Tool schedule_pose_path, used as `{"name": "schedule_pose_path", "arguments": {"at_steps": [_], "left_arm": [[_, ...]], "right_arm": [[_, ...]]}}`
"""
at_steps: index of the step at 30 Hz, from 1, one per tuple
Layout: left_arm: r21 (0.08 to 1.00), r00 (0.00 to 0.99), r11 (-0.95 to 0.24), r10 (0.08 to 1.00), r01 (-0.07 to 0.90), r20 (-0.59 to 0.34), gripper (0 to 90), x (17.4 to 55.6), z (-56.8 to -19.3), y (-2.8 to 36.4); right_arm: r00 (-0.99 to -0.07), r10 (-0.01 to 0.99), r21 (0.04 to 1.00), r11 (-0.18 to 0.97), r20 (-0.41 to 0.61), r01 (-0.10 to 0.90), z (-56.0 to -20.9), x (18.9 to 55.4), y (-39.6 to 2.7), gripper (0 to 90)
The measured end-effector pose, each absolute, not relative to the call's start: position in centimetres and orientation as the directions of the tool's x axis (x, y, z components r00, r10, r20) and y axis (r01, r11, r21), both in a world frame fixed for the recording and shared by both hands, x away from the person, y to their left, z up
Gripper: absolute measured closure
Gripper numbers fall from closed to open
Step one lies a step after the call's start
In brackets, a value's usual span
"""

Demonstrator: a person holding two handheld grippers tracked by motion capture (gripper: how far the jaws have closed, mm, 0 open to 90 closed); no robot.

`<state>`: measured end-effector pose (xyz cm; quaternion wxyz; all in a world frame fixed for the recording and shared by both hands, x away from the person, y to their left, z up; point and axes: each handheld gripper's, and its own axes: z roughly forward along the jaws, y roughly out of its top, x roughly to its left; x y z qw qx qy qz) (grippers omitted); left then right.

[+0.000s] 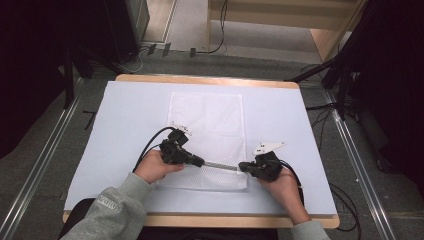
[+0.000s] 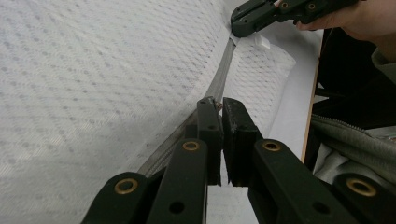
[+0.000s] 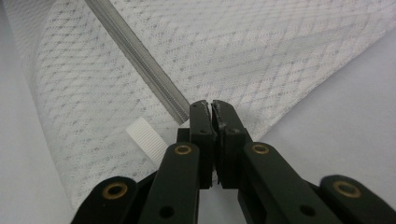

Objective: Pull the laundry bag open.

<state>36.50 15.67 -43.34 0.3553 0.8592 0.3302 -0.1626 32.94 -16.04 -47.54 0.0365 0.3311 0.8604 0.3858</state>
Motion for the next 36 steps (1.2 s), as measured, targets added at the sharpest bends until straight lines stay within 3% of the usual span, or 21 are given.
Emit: {"name": "schedule_pose_path", "arguments": {"at_steps": [36], "left_arm": [[0.493,0.701,-0.498,0.484,0.713,-0.524,87.7,36.2,-43.0,20.0]], "right_arm": [[-0.777,0.598,0.690,0.480,0.195,0.542,-47.6,33.0,-16.1,88.9]]}}
